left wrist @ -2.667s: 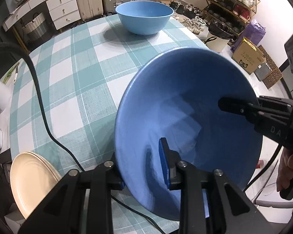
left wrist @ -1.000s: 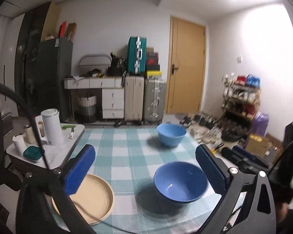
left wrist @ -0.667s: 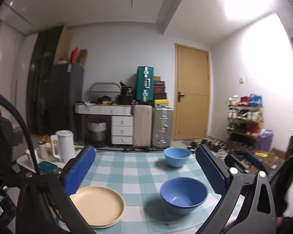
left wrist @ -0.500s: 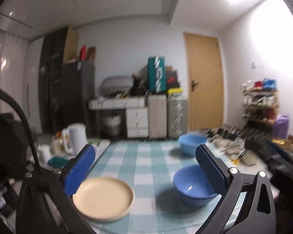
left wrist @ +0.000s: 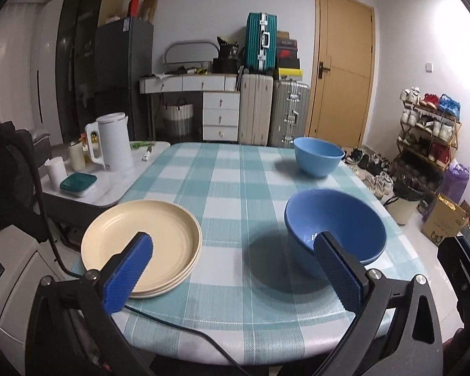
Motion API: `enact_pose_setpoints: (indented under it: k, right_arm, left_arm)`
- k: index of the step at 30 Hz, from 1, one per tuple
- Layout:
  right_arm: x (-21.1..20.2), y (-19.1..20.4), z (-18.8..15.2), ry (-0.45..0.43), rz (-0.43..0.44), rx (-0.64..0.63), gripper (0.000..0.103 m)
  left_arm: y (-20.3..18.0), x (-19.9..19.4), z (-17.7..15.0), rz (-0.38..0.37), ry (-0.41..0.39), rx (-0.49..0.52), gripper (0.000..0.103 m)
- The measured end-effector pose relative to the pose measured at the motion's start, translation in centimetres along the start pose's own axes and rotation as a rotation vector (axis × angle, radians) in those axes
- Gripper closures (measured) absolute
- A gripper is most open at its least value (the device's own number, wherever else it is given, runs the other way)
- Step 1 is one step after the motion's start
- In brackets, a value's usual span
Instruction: Organize plates and bowls
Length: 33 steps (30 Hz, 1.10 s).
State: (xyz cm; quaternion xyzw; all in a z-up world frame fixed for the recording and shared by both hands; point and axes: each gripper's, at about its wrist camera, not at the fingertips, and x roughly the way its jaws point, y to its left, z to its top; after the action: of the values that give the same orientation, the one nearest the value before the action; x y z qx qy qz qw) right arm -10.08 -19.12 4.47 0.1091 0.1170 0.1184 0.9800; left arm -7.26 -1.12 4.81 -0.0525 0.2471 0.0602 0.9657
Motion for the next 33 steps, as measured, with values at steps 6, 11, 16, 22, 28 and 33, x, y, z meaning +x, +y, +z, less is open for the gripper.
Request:
enact_pose_setpoints:
  k: [6, 11, 16, 22, 28, 33]
  right_arm:
    - [0.9, 0.4, -0.1, 0.025, 0.011, -0.013, 0.001]
    - [1.4, 0.1, -0.2, 0.037, 0.018, 0.002, 0.001]
    - [2.9, -0.8, -0.2, 0.057, 0.017, 0.041, 0.001]
    - [4.2, -2.5, -0.1, 0.043, 0.007, 0.068, 0.001]
    - [7.1, -5.3, 1.2, 0.055, -0.004, 0.106, 0.001]
    - [9.8, -8.1, 2.9, 0.072, -0.019, 0.129, 0.001]
  left_arm:
    - [0.1, 0.2, -0.1, 0.002, 0.015, 0.018, 0.0]
    - [1.1, 1.0, 0.3, 0.013, 0.058, 0.0, 0.0]
    - [2.0, 1.6, 1.3, 0.031, 0.069, 0.001, 0.0]
    - [1.4, 3.5, 3.9, -0.011, 0.091, 0.077, 0.0]
    - [0.1, 6.6, 8.4, -0.034, 0.106, 0.126, 0.0]
    - [-2.7, 10.4, 12.6, -0.046, 0.119, 0.242, 0.0]
